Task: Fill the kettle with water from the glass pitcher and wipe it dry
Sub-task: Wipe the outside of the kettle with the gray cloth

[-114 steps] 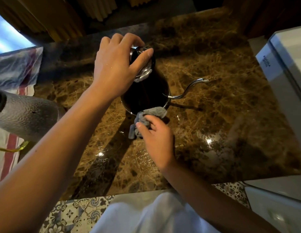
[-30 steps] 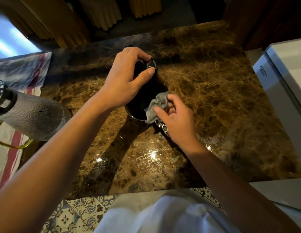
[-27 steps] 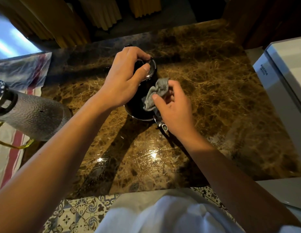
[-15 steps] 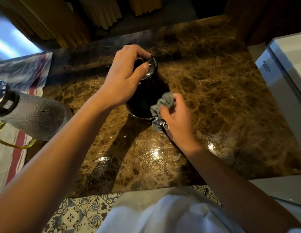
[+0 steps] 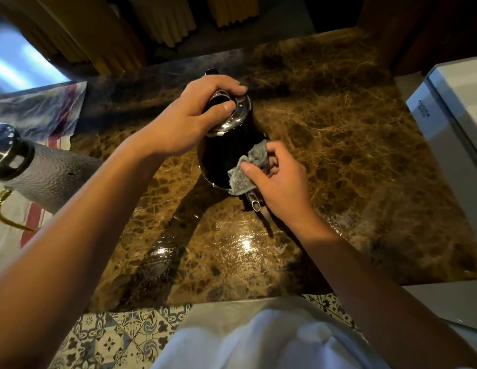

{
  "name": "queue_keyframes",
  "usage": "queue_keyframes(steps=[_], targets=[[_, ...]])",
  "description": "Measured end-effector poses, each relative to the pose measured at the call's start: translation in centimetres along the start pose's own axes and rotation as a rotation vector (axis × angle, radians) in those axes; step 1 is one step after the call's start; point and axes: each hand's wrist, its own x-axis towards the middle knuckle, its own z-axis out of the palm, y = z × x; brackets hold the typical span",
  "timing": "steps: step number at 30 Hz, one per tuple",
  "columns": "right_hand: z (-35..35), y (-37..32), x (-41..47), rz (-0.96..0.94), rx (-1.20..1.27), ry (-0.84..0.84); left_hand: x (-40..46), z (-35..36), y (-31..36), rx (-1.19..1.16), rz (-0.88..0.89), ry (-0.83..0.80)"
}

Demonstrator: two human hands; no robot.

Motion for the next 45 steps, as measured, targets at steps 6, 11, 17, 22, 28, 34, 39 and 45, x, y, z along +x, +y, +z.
queue_keyframes(steps=[6, 11, 17, 22, 28, 34, 39, 45], targets=[[-0.4, -2.4, 3.6, -0.145, 0.062, 0.129, 0.2, 1.4, 2.9, 0.480, -0.035, 0.155], [-0.5, 1.8, 0.5, 0.018, -0.059, 0.043, -1.7, 2.1, 2.0, 0.133, -0.225, 0.141], [0.1, 0.0, 1.1, -0.019, -0.022, 0.089, -1.6, 1.2, 0.8, 0.014, -0.172, 0.023], [0.2, -2.7, 2.8, -0.103, 0.104, 0.114, -1.7, 0.0, -0.6, 0.021, -0.105, -0.050], [-2.1, -3.4, 4.8, -0.090, 0.047, 0.065, -1.6, -0.4, -2.1, -0.026, -0.079, -0.059], [-2.5, -7.1, 7.7, -0.170, -0.081, -0.029, -1.8, 0.3, -2.8, 0.011, -0.070, 0.031], [-2.1, -7.7, 9.7, -0.132, -0.062, -0.165, -1.7, 0.0, -3.4, -0.005, -0.064, 0.086], [-2.5, -7.5, 10.7, -0.088, -0.078, -0.205, -1.8, 0.2, -3.3, 0.024, -0.054, 0.103]])
